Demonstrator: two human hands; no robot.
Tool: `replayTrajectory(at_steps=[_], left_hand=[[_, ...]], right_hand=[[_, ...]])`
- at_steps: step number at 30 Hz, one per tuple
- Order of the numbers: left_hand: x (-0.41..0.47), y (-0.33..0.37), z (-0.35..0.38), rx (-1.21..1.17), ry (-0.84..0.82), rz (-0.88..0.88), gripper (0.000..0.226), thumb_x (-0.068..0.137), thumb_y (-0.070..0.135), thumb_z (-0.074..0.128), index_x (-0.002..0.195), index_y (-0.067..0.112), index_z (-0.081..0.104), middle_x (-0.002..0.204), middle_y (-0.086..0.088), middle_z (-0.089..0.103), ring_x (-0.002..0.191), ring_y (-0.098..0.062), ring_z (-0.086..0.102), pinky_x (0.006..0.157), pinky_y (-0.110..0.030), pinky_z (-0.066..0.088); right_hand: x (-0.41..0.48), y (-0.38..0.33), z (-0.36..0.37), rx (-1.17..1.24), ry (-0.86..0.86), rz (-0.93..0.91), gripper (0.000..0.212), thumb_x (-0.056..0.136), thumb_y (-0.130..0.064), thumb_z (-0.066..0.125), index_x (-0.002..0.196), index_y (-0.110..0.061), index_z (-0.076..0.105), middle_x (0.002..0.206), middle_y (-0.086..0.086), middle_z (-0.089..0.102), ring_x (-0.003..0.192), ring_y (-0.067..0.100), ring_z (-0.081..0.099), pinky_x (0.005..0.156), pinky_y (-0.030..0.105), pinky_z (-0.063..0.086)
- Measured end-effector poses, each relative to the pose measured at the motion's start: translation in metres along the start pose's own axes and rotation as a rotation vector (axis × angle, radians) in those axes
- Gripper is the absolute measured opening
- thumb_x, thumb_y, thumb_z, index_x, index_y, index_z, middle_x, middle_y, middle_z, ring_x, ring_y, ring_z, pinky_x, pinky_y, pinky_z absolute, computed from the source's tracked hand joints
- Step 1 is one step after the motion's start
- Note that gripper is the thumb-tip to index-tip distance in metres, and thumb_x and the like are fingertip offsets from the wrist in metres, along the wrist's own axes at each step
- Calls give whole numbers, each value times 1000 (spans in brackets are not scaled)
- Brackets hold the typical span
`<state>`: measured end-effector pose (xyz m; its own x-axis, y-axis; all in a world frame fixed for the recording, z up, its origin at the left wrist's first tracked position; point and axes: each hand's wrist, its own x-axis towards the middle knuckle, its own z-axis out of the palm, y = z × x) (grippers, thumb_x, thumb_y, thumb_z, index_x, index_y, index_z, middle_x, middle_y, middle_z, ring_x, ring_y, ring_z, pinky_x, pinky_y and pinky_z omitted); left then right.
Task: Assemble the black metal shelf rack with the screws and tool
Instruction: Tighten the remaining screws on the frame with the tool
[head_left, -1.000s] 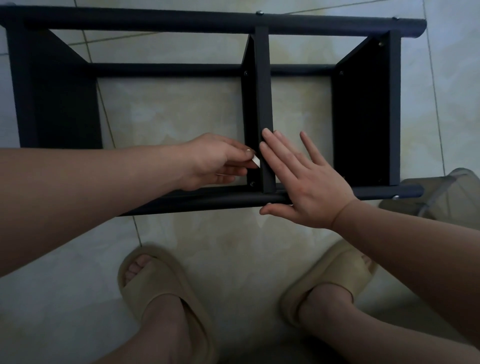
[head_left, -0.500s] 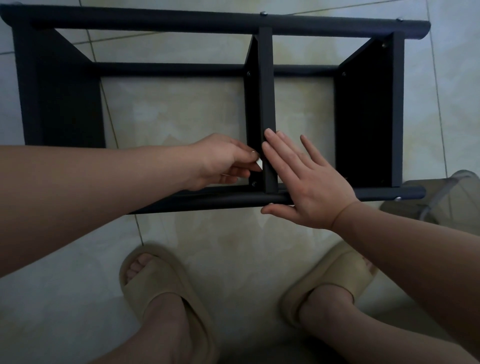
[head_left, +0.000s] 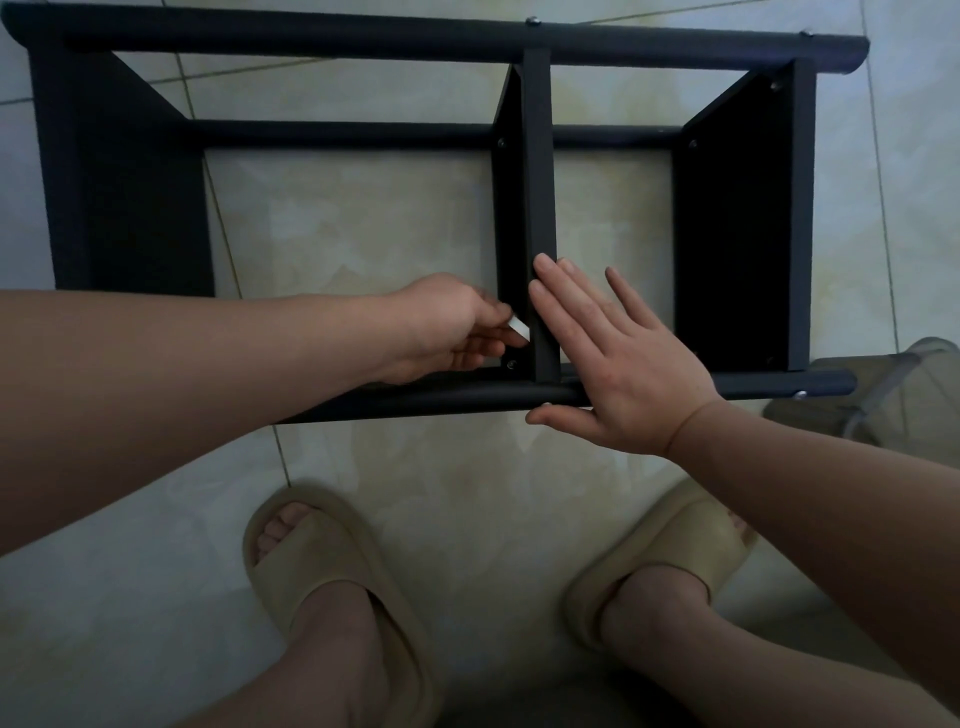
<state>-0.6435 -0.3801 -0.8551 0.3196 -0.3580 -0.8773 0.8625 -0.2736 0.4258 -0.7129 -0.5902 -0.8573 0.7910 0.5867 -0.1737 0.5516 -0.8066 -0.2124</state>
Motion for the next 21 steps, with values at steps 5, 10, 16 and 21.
replayTrajectory(at_steps=[5, 10, 16, 21], left_hand=[[-2, -2, -9, 95, -55, 21, 24, 103, 12, 49, 82, 16, 59, 75, 5, 74, 70, -7, 60, 64, -20, 46], [-7, -4, -13, 193, -99, 41, 21, 103, 8, 49, 87, 14, 60, 78, 5, 73, 73, -7, 61, 70, -22, 46], [-11, -4, -16, 348, -133, 76, 17, 103, 11, 51, 94, 15, 65, 92, 4, 75, 89, -10, 64, 80, -28, 46], [-11, -7, -17, 458, -133, 140, 16, 101, 11, 54, 94, 18, 66, 92, 8, 76, 90, -7, 66, 82, -28, 48]], right_hand=[[0, 0, 1, -2, 3, -1, 101, 95, -74, 41, 161, -2, 18, 169, 13, 9, 157, 28, 11, 123, 59, 21], [0, 0, 1, -5, 1, -1, 101, 95, -75, 40, 161, -2, 17, 170, 13, 7, 158, 27, 9, 123, 59, 20], [0, 0, 2, -13, 11, -3, 100, 95, -75, 40, 161, -3, 17, 170, 13, 8, 157, 27, 10, 123, 59, 21], [0, 1, 2, -19, 11, -4, 100, 95, -75, 39, 161, -4, 15, 170, 12, 7, 158, 27, 10, 122, 59, 21]])
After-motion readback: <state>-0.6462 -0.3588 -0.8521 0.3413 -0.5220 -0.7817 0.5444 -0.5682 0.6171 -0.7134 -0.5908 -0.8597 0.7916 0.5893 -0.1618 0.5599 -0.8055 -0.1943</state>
